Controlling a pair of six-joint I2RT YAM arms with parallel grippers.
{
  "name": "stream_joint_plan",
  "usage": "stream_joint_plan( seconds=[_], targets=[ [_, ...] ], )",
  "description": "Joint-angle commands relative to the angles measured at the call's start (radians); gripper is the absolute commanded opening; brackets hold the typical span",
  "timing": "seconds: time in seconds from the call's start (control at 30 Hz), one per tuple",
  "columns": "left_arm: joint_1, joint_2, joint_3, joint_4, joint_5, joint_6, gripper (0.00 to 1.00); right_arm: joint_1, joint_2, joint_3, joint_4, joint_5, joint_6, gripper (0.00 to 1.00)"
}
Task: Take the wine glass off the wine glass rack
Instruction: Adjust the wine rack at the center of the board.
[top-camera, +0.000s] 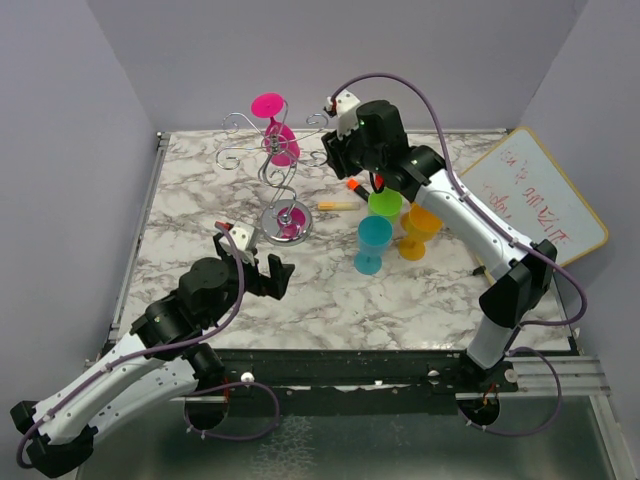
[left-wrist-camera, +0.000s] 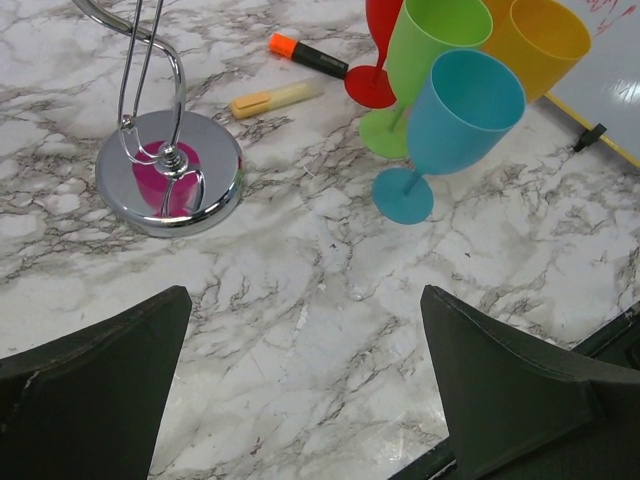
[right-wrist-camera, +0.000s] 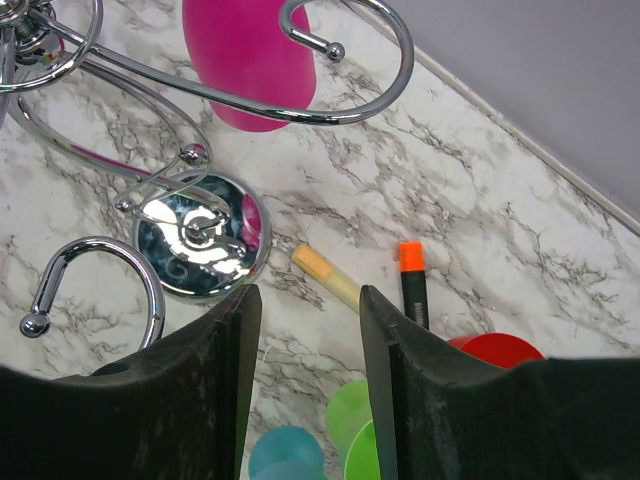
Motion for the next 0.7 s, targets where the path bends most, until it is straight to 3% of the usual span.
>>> stream_joint_plan(
  seconds=[0.0,0.67],
  targets=[
    [0.005,-0.005,0.021,-0.032,0.003,0.006,0.99,0.004,-0.012,0.02,-0.004,-0.097,-0.019,0.5],
    [0.005,-0.045,0.002,-0.041,-0.056,-0.017,0.99,0.102,-0.009,0.086,-0.103,0.03,-0.012,0.5]
  ],
)
